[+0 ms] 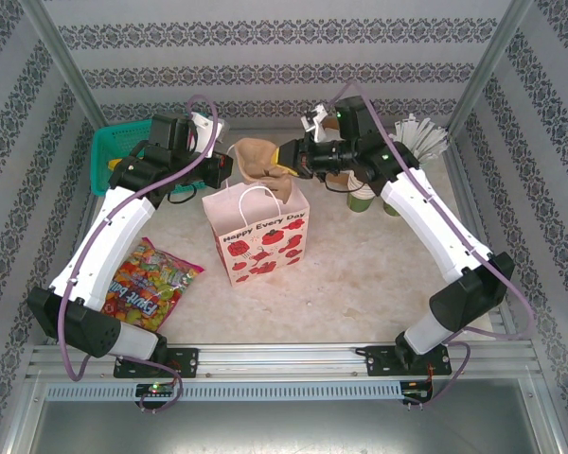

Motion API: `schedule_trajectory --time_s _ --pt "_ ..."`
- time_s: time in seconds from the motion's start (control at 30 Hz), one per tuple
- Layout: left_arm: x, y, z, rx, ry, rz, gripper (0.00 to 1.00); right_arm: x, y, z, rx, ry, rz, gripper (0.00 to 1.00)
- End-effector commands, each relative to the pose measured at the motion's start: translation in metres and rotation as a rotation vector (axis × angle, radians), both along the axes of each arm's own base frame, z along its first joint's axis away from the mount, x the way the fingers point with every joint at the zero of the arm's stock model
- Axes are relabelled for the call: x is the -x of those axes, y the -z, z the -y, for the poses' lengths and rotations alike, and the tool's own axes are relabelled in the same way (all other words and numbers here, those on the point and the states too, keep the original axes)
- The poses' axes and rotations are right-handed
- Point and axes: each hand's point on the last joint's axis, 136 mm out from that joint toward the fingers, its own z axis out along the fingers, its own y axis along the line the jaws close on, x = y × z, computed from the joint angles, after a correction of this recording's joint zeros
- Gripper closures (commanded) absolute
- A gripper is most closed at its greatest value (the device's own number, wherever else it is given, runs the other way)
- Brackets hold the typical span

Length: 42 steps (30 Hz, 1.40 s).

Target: Pack the takeout coffee

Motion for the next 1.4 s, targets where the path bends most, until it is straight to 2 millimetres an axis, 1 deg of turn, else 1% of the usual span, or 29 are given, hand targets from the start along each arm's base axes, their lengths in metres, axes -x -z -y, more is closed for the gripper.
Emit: schedule_trajectory --time_s 0.0,0.07,0.17,0.23,0.3,0.4,0.57,0.7,0.8,0.9,1.03,1.23,1.37 --pt "-0.006 -0.010 0.002 0.043 -0.006 0.010 1.00 -0.001 0.018 0.002 0.047 0.008 -0.005 0.86" --pt "-0.005 -0.013 0.003 0.066 -0.016 0.001 1.00 0.001 0.030 0.005 0.092 0.016 -0.012 0.86" --pt "-0.001 -0.018 0.013 0.135 0.010 -0.026 1.00 0.006 0.044 0.011 0.150 0.024 -0.022 0.86" --pt "0.001 -0.020 0.018 0.176 0.021 -0.046 1.00 0.011 0.049 0.014 0.168 0.026 -0.034 0.86" --pt "0.004 -0.023 0.022 0.212 0.025 -0.072 1.00 0.018 0.055 0.022 0.221 0.028 -0.044 0.86" --pt "0.006 -0.028 0.023 0.250 0.001 -0.099 1.00 0.028 0.062 0.034 0.310 0.038 -0.045 0.85" --pt "0.018 -0.035 0.033 0.317 0.044 -0.142 1.00 0.043 0.071 0.043 0.377 0.050 -0.060 0.84" --pt "0.024 -0.034 0.038 0.340 0.063 -0.178 1.00 0.051 0.079 0.045 0.452 0.057 -0.048 0.83" --pt "0.025 -0.031 0.039 0.347 0.060 -0.198 1.00 0.053 0.085 0.047 0.502 0.067 -0.039 0.83" --pt "0.026 -0.028 0.040 0.352 0.060 -0.213 1.00 0.054 0.097 0.051 0.584 0.073 -0.038 0.83" --pt "0.027 -0.027 0.044 0.381 0.077 -0.228 1.00 0.055 0.111 0.048 0.658 0.072 -0.033 0.83" --pt "0.027 -0.024 0.047 0.385 0.093 -0.238 1.00 0.048 0.119 0.033 0.696 0.073 0.007 0.82" --pt "0.023 -0.018 0.049 0.378 0.098 -0.254 0.97 0.046 0.134 0.031 0.778 0.068 0.026 0.82"
